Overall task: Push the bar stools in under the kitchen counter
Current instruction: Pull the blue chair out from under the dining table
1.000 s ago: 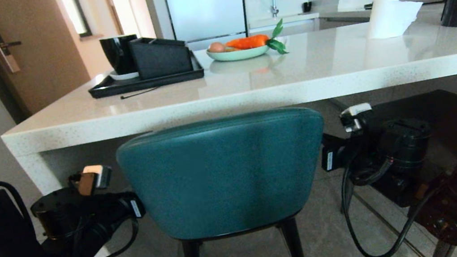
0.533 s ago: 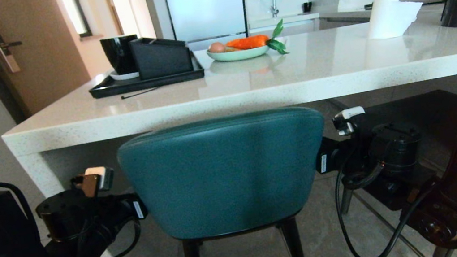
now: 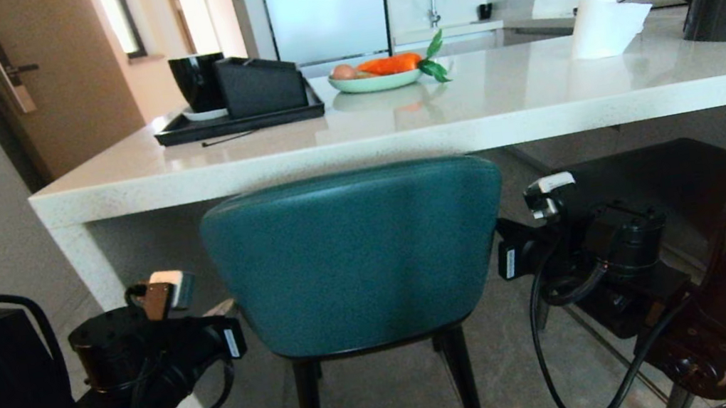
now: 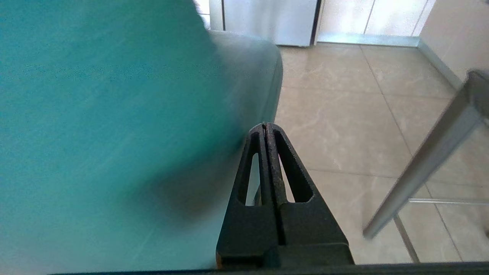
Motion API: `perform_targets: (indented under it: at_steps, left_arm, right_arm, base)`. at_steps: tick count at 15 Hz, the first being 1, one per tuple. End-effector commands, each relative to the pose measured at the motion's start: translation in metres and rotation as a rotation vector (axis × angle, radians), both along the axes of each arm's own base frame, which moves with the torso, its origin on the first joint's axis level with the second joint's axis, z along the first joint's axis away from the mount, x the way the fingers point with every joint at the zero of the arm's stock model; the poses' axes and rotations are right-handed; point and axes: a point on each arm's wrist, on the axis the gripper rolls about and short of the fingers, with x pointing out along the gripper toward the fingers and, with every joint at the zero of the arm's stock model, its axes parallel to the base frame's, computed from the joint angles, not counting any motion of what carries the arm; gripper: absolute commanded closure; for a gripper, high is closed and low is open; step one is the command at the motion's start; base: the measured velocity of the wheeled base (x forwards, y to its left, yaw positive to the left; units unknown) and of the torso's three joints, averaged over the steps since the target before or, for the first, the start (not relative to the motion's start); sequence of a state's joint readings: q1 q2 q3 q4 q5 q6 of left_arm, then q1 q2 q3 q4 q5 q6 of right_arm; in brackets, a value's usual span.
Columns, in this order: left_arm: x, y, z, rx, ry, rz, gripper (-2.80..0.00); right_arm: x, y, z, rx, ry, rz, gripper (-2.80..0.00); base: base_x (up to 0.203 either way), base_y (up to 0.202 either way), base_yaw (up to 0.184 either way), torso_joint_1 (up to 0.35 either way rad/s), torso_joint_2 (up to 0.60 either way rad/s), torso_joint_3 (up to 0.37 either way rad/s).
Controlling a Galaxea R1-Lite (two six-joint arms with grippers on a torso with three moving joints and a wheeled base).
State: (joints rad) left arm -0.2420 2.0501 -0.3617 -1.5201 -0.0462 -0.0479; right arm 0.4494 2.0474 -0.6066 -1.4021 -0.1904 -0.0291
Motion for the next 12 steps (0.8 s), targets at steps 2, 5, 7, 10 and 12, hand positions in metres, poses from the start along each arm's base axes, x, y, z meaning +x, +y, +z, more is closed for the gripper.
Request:
perform_targets:
  at_steps: [2, 5, 7, 10, 12]
  left_arm:
    - [-0.002, -0.003, 0.007, -0.007, -0.030, -0.010, 0.00]
    - [0.001, 0.000, 0.004, -0.006, -0.021, 0.002, 0.00]
    - [0.005, 0.008, -0.002, -0.001, -0.002, 0.031, 0.00]
    - [0.030, 0.016, -0.011, -0.011, -0.018, 0.068, 0.00]
    - [0.045, 0.014, -0.018, -0.013, -0.031, 0.070, 0.00]
  right_arm:
    - [0.000, -0.001, 0.002, 0.005, -0.010, -0.004, 0.00]
    - [0.003, -0.007, 0.002, 0.007, -0.009, -0.026, 0.00]
    - [0.009, -0.021, 0.002, 0.009, -0.009, -0.062, 0.00]
    - [0.022, -0.036, -0.001, 0.012, -0.015, -0.091, 0.00]
    - [0.030, -0.038, 0.001, 0.018, -0.032, -0.100, 0.00]
  base:
    - [-0.200, 0.000, 0.001, 0.002, 0.00, 0.002]
    - [-0.167, 0.000, -0.002, -0.001, 0.00, 0.001]
    - [0.000, 0.000, 0.000, 0.000, 0.00, 0.000]
    - [0.000, 0.000, 0.000, 0.000, 0.00, 0.000]
    - [0.000, 0.000, 0.000, 0.000, 0.00, 0.000]
